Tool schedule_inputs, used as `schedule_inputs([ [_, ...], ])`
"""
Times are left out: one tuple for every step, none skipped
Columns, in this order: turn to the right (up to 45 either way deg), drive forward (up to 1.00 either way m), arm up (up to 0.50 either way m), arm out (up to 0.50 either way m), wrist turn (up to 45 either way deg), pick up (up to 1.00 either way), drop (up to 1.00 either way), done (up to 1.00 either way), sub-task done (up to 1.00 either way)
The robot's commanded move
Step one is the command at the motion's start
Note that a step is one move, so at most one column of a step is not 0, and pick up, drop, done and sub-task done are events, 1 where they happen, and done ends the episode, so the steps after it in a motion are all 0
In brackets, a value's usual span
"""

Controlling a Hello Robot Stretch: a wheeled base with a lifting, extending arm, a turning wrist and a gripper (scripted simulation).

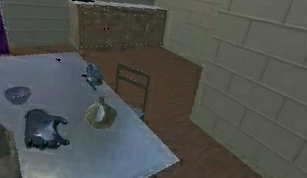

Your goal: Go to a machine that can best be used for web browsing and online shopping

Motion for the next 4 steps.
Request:
schedule_inputs([
  [45.0,0.00,0.00,0.00,0.0,0.00,0.00,0.00,0.00],
  [3.0,0.00,0.00,0.00,0.0,0.00,0.00,0.00,0.00],
  [0.0,0.90,0.00,0.00,0.0,0.00,0.00,0.00,0.00],
  [-36.0,0.00,0.00,0.00,0.0,0.00,0.00,0.00,0.00],
])
